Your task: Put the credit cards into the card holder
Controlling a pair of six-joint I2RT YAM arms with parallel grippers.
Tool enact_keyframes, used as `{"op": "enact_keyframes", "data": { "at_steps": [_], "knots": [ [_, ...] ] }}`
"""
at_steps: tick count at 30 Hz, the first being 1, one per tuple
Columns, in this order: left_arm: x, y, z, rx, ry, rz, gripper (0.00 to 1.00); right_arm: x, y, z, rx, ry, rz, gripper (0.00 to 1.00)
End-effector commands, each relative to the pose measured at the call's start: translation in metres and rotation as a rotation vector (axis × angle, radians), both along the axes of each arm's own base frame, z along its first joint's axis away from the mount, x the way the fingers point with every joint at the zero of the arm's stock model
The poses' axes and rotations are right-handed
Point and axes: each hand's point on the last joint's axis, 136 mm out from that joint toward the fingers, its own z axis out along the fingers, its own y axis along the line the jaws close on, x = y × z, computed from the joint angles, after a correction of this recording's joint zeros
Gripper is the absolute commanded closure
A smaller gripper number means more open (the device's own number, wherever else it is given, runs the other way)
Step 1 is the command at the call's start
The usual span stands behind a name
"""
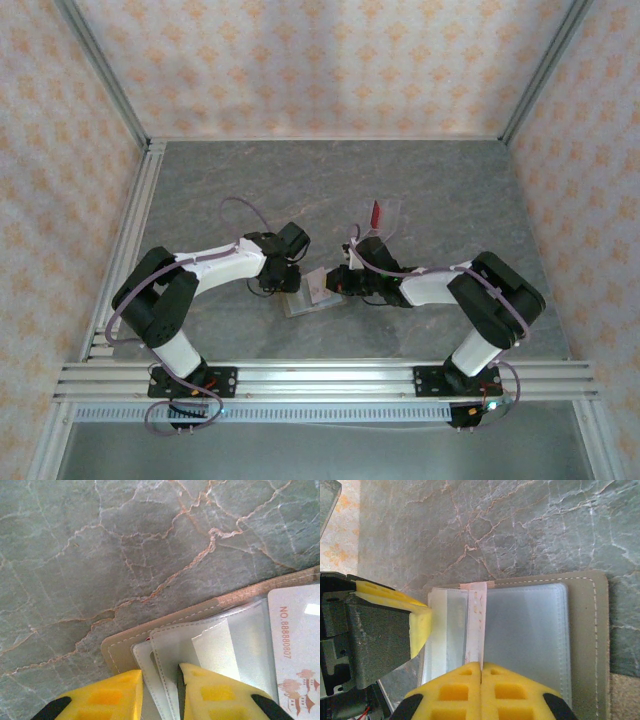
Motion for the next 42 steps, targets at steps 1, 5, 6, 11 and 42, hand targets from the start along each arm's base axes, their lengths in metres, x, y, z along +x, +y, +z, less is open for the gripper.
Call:
{"op": "enact_keyframes", "data": {
  "at_steps": [1, 5, 6, 11, 42],
  "knots": [
    [-0.019, 0.022, -0.018, 0.103, 0.072, -0.002, 0.75, -0.004, -0.004, -0.009, -0.023, 0.005, -0.006, 1.00],
    [-0.020, 0.023, -0.019, 0.103, 0.073, 0.001, 0.75, -0.002, -0.002, -0.009, -0.013, 0.006, -0.006, 1.00],
    [-0.020, 0.022, -0.019, 0.101, 0.073, 0.001, 0.75, -0.002, 0.000, -0.008, -0.008, 0.007, -0.005, 1.00],
    [-0.019, 0.022, -0.018, 0.100, 0.072, 0.001, 0.75, -0.005, 0.010, -0.008, 0.000, 0.005, 0.012, 1.00],
    [-0.021, 0.023, -0.017, 0.102, 0.067, -0.004, 0.75, -0.003, -0.011, -0.007, -0.078, -0.017, -0.024, 1.00]
  ]
}}
